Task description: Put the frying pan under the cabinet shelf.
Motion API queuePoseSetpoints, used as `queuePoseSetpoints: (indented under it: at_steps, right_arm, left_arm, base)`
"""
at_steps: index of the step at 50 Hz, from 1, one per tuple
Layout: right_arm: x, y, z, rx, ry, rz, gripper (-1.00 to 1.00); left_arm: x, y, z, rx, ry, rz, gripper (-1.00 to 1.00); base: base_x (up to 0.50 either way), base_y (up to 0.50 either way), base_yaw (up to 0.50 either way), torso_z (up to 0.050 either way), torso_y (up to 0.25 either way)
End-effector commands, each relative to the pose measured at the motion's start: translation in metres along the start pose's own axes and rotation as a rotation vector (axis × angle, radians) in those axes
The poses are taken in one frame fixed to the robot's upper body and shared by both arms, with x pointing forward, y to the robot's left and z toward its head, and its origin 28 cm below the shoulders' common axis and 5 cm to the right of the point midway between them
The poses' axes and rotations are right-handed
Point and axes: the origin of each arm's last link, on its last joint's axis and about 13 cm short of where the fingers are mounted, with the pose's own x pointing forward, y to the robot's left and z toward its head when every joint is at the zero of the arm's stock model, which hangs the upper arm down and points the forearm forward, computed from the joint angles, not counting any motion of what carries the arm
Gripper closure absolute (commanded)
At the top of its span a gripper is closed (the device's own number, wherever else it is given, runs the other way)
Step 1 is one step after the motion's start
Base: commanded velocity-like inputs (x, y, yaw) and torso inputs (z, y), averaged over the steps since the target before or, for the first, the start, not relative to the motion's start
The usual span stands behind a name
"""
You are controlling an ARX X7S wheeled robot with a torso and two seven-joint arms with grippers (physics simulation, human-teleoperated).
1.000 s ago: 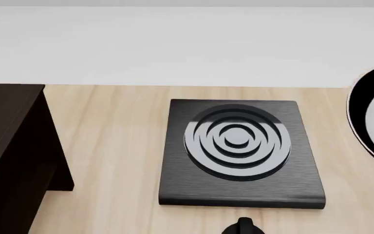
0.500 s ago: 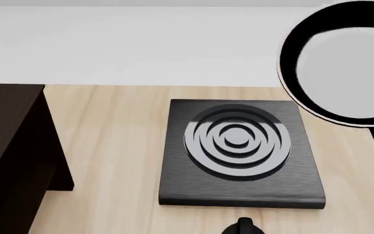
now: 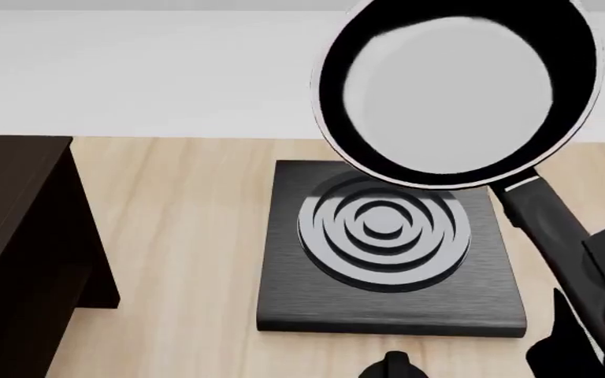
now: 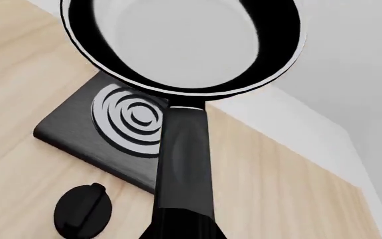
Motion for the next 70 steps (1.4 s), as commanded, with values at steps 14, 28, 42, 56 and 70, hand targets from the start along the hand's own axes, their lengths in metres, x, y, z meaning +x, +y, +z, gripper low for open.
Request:
queuePoseSetpoints:
  at_steps: [14, 28, 42, 56, 70]
  right_arm:
    - [-0.016, 0.008, 0.036, -0.197, -0.040, 0.014, 1.00]
    - [-0.025, 0.014, 0.045, -0.241, -0.042, 0.070, 1.00]
    - [-0.026, 0.023, 0.042, -0.238, -0.038, 0.139, 1.00]
    - [-0.040, 0.034, 0.028, -0.250, -0.010, 0.194, 1.00]
    - [-0.046, 0.042, 0.014, -0.235, 0.028, 0.243, 1.00]
  left_arm:
    - [-0.004, 0.001, -0.007, 0.001, 0.002, 0.011, -1.00]
    - [-0.005, 0.003, -0.009, -0.004, 0.006, 0.013, -1.00]
    - [-0.006, 0.004, -0.010, -0.007, 0.005, 0.020, -1.00]
    - [-0.007, 0.003, -0.008, -0.008, -0.001, 0.016, -1.00]
    - [-0.010, 0.006, -0.005, -0.018, -0.013, 0.024, -1.00]
  base:
    - [0.00, 0.00, 0.00, 0.001, 0.001]
    - [0.00, 0.00, 0.00, 0.001, 0.001]
    - [0.00, 0.00, 0.00, 0.000, 0.002]
    - [0.00, 0.00, 0.00, 0.001, 0.002]
    - [0.00, 0.00, 0.00, 0.001, 0.001]
